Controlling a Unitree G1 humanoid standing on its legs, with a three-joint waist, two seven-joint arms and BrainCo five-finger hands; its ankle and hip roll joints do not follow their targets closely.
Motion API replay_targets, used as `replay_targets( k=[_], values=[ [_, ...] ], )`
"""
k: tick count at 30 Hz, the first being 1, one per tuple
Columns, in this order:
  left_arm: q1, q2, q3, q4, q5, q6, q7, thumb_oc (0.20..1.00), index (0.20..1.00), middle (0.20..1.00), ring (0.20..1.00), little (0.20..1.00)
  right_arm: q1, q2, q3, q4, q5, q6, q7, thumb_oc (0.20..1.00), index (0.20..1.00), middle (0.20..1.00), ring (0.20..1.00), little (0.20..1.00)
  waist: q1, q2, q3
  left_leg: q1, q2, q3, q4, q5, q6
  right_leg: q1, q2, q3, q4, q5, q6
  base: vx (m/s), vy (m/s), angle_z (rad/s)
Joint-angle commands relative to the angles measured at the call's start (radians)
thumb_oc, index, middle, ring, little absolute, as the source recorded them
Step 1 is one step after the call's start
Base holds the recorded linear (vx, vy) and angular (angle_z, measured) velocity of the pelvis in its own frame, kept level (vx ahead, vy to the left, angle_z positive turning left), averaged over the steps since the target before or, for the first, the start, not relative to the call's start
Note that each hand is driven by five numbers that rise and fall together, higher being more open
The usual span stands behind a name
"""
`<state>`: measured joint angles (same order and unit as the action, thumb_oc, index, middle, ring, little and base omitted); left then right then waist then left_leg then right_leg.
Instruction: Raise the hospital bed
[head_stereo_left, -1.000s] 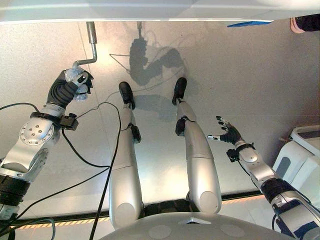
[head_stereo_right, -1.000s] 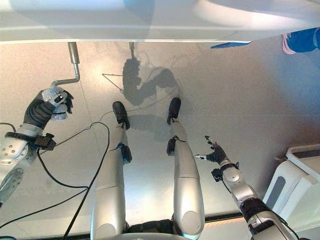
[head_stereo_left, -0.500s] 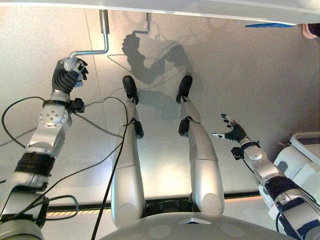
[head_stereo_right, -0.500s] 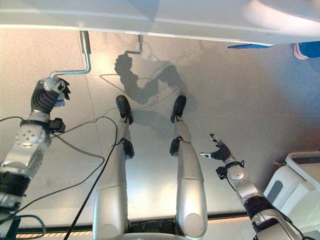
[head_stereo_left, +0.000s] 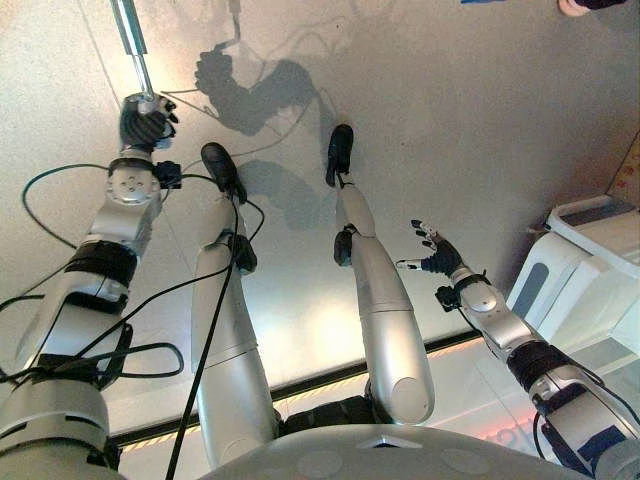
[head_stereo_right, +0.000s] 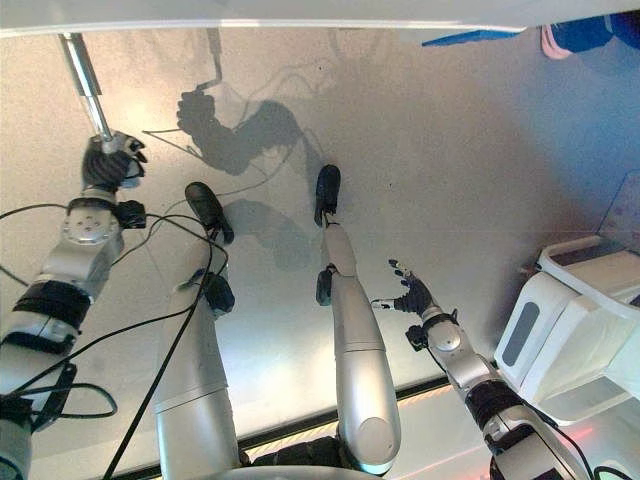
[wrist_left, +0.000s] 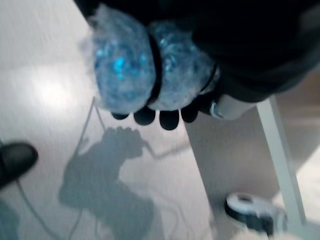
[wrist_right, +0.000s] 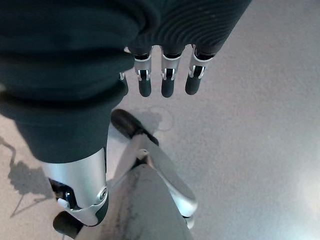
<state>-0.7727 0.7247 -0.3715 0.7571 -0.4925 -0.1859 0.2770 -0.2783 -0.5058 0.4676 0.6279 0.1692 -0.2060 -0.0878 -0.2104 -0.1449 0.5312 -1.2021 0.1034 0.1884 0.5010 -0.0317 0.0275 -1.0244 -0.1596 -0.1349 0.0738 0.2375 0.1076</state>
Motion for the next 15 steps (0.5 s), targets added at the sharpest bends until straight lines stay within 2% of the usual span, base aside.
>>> replay_targets(
  k=[1,10,14,15],
  values=[
    [-0.039,0.032,0.018,0.036,0.013,0.002,0.027,0.2,0.2,0.2,0.2,0.2,0.013,-0.028,0.016,-0.021,0.027,0.0,-0.014,1.0,1.0,1.0,1.0,1.0,0.005,-0.04,-0.011,0.118,-0.058,0.008,-0.047,-0.053,-0.044,-0.005,-0.049,0.039,0.092,-0.071,0.101,0.01,-0.136,-0.07],
    [-0.023,-0.009,0.001,0.011,0.017,0.002,0.022,0.2,0.2,0.2,0.2,0.2,-0.002,-0.031,0.032,-0.019,0.033,0.001,-0.018,1.0,1.0,1.0,1.0,1.0,-0.009,-0.042,-0.011,0.144,-0.042,-0.001,-0.096,-0.013,-0.059,-0.011,-0.025,0.034,0.108,-0.08,0.083,-0.01,-0.104,-0.01],
    [-0.006,-0.016,-0.02,-0.042,0.024,-0.004,0.008,0.2,0.2,0.2,0.2,0.2,-0.002,-0.038,0.031,-0.021,0.03,0.0,-0.018,1.0,1.0,1.0,1.0,1.0,-0.005,-0.033,-0.011,0.16,-0.04,-0.007,-0.121,0.004,-0.064,-0.011,-0.017,0.031,0.125,-0.094,0.073,-0.02,-0.118,-0.01],
    [-0.016,-0.017,-0.051,-0.102,0.04,-0.012,-0.001,0.2,0.2,0.2,0.2,0.2,-0.01,-0.046,0.035,-0.024,0.026,0.003,-0.017,1.0,1.0,1.0,1.0,1.0,-0.003,-0.032,-0.011,0.173,-0.034,-0.013,-0.143,0.021,-0.072,-0.008,-0.008,0.024,0.136,-0.105,0.067,-0.02,-0.147,-0.04]
  ],
)
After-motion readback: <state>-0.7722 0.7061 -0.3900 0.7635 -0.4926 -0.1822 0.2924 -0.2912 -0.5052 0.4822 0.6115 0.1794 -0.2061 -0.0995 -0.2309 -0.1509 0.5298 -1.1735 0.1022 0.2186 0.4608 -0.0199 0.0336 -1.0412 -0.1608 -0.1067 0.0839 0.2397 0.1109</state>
